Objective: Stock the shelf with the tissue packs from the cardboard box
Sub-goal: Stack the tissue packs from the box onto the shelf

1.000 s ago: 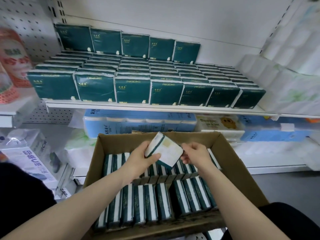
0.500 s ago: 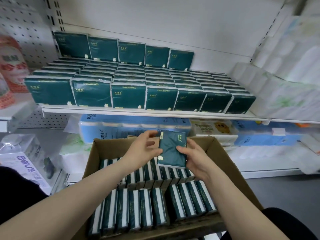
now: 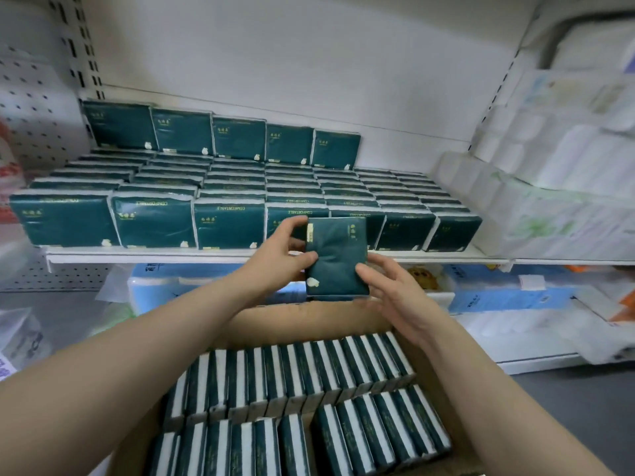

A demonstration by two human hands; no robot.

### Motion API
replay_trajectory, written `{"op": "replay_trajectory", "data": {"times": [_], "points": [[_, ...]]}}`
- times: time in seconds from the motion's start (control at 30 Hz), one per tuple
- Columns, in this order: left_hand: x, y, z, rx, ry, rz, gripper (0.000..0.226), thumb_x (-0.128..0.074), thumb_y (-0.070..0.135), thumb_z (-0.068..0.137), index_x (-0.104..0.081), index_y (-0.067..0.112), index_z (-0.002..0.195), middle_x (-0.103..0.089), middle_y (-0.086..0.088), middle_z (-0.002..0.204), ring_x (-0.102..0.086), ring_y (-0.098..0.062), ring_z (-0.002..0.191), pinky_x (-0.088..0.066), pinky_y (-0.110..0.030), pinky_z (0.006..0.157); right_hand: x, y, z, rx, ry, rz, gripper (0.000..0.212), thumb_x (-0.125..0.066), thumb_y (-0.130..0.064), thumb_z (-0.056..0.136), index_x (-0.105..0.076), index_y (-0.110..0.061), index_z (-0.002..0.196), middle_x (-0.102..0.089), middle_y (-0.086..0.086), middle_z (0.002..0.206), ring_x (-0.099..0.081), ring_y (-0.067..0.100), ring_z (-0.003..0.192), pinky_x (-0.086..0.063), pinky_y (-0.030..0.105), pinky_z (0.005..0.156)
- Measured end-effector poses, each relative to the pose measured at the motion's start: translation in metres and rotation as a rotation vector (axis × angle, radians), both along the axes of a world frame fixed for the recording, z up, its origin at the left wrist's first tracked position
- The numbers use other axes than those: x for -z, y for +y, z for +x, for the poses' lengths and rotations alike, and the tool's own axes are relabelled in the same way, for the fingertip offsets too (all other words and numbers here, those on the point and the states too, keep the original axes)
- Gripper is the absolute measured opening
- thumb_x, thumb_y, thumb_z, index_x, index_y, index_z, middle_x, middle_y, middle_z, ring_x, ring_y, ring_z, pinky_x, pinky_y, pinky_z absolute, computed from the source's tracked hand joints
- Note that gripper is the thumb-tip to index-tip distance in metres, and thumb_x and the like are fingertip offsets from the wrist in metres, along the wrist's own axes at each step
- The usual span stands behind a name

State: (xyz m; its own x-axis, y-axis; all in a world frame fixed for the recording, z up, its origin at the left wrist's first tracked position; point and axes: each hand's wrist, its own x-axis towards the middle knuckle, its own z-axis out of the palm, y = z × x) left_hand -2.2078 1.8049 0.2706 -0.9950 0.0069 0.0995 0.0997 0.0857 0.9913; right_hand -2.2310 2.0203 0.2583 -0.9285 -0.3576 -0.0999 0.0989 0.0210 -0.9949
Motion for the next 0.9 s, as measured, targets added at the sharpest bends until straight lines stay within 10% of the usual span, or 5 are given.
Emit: {"op": "replay_trajectory", "data": {"times": [0.43, 0.73, 0.9], "points": [[-0.082, 0.02, -0.107, -0.251, 0.378, -0.54, 0.025, -0.061, 0.018, 0.088, -0.064, 0.019, 0.112, -0.06, -0.001, 0.118, -0.056, -0.017, 0.11, -0.045, -0.033, 0.099, -0.101, 0.023, -0.112, 0.228, 0.26, 0.158, 0.047, -0.08, -0.013, 0.082, -0.057, -0.009, 0.123, -0.069, 0.01, 0.111, -0.071, 0.022, 0.095, -0.057, 0.026, 0.073], [-0.093, 0.038, -0.191, -0.139, 0.233, -0.45, 0.049, -0.054, 0.009, 0.094, -0.044, 0.031, 0.136, -0.063, 0.005, 0.118, -0.064, -0.014, 0.098, -0.05, -0.02, 0.069, -0.136, 0.029, -0.206, 0.341, 0.502, 0.452, 0.049, -0.073, -0.01, 0.087, -0.047, -0.019, 0.127, -0.063, 0.002, 0.097, -0.066, 0.015, 0.083, -0.05, 0.023, 0.066], [-0.086, 0.046, -0.24, -0.158, 0.162, -0.404, 0.045, -0.053, 0.007, 0.094, -0.052, 0.025, 0.135, -0.061, 0.009, 0.111, -0.059, -0.013, 0.104, -0.048, -0.017, 0.079, -0.127, 0.034, -0.258, 0.411, 0.507, 0.493, 0.051, -0.075, -0.013, 0.087, -0.046, -0.015, 0.13, -0.06, 0.001, 0.108, -0.061, 0.015, 0.088, -0.045, 0.02, 0.065]]}}
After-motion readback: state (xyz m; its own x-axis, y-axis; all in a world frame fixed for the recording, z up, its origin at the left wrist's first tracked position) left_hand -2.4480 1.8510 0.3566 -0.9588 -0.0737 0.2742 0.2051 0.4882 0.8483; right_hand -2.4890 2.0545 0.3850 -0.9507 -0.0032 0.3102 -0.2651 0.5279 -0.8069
